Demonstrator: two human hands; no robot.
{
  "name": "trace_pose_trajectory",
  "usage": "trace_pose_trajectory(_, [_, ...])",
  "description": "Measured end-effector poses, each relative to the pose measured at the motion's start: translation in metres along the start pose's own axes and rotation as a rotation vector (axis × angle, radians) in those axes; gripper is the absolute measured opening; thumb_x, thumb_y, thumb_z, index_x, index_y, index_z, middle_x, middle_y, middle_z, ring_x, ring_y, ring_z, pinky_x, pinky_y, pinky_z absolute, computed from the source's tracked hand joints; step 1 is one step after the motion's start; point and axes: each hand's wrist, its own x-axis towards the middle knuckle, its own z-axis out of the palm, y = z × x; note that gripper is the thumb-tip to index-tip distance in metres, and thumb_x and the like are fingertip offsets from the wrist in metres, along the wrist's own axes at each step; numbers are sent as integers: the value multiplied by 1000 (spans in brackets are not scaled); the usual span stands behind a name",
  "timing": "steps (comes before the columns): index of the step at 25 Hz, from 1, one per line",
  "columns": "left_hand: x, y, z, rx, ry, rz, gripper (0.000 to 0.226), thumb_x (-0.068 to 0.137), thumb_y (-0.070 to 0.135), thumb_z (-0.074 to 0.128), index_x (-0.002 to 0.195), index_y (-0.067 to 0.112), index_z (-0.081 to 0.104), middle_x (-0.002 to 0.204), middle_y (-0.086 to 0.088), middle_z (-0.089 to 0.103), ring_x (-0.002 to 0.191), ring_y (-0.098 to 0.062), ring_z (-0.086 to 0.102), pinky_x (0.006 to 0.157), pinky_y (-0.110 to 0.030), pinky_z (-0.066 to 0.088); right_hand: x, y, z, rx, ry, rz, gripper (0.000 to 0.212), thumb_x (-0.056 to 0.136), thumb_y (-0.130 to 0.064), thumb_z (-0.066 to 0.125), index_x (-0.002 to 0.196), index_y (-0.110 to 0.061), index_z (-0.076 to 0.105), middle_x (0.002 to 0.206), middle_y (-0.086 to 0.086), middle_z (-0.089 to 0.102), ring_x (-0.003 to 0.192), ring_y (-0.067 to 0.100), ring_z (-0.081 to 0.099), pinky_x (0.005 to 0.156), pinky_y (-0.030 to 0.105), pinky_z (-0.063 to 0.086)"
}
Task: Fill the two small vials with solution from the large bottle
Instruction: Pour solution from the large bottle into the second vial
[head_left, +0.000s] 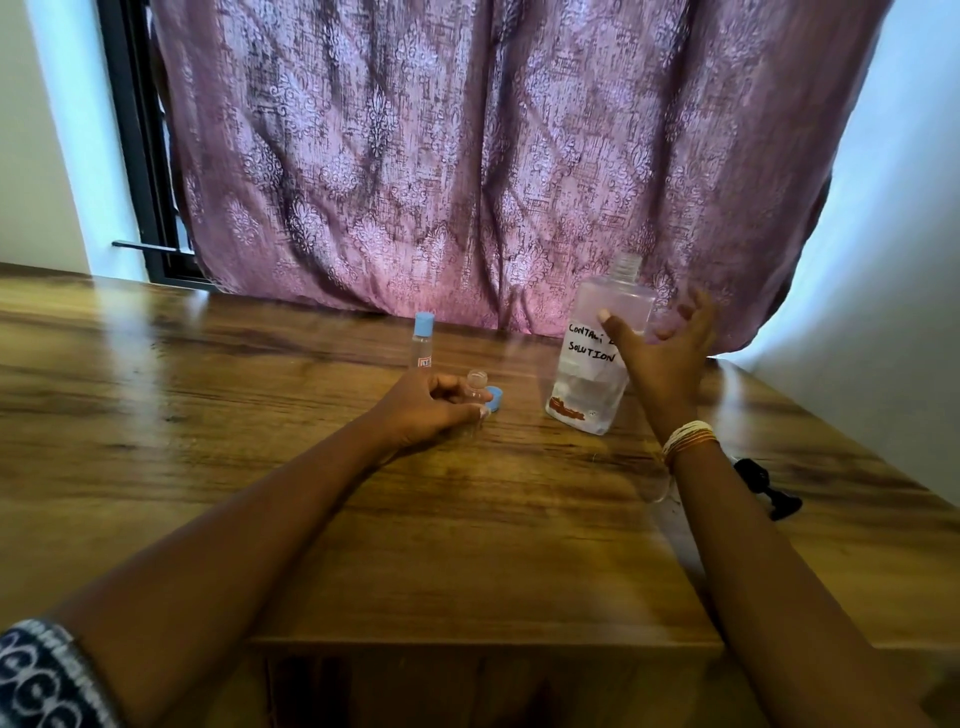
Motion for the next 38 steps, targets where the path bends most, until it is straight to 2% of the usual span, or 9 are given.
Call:
trace_pose_trajectory(3, [0,2,1,14,-11,1,30,83,8,69,113,3,68,110,6,64,91,3,61,76,-10,52,4,8,2,129,-235,109,94,60,-38,90,136,-16,38,127,10,57,110,25,63,91,46,57])
trace_pose_trajectory(6, [2,1,1,19,0,-3,32,83,8,69,114,5,67,110,5,64,89,3,60,67,-3,49,3,7,2,55,-232,88,76,63,-31,89,124,-11,49,111,7,63,101,27,66,83,48,59])
trace_pose_trajectory(10, [2,1,0,13,-3,-7,31,83,7,69,114,5,68,110,4,64,87,2,61,66,-4,49,-2,0,-4,105,-231,18,65,66,-16,87,120,-11,52,112,9,66,98,24,68,79,44,60])
trace_pose_trajectory(18, [-2,4,2,-17,11,13,34,82,5,70,115,8,67,110,-3,69,89,-7,65,71,-6,50,-19,-17,-2,-89,-456,-429,73,62,-9,88,124,-16,51,110,-13,62,94,-6,61,75,11,50])
trace_pose_trajectory(21, [-3,6,2,-24,3,28,37,81,2,70,117,8,66,106,-13,71,81,-6,64,66,-7,50,-21,-15,2,-218,-521,-539,73,63,-17,88,126,-22,51,114,-5,63,92,8,63,73,21,55])
trace_pose_trajectory(24, [-5,6,2,-75,-10,19,31,81,2,70,110,13,68,109,-25,69,87,-19,62,70,-18,52,-22,-13,5,-298,-595,-588,70,64,-30,80,127,-22,50,117,2,63,97,19,63,79,35,56])
trace_pose_trajectory(27, [-4,6,3,-122,-1,21,21,83,7,70,94,25,71,95,-14,74,85,-24,62,73,-31,50,-24,-12,10,-368,-633,-664,67,66,-41,67,128,-21,50,118,4,64,100,22,64,84,41,55])
trace_pose_trajectory(31, [-3,7,3,-177,13,32,15,84,9,69,86,24,71,79,4,76,75,-11,68,63,-22,54,-24,-8,16,-437,-651,-719,65,70,-42,62,131,-23,48,121,5,63,104,26,62,87,48,53])
trace_pose_trajectory(38, [-4,9,5,-213,35,39,12,84,6,68,83,19,69,62,11,72,57,3,64,51,-12,48,-19,-4,19,-624,-581,-842,58,77,-34,66,130,-33,45,118,-3,62,103,24,60,82,49,49])
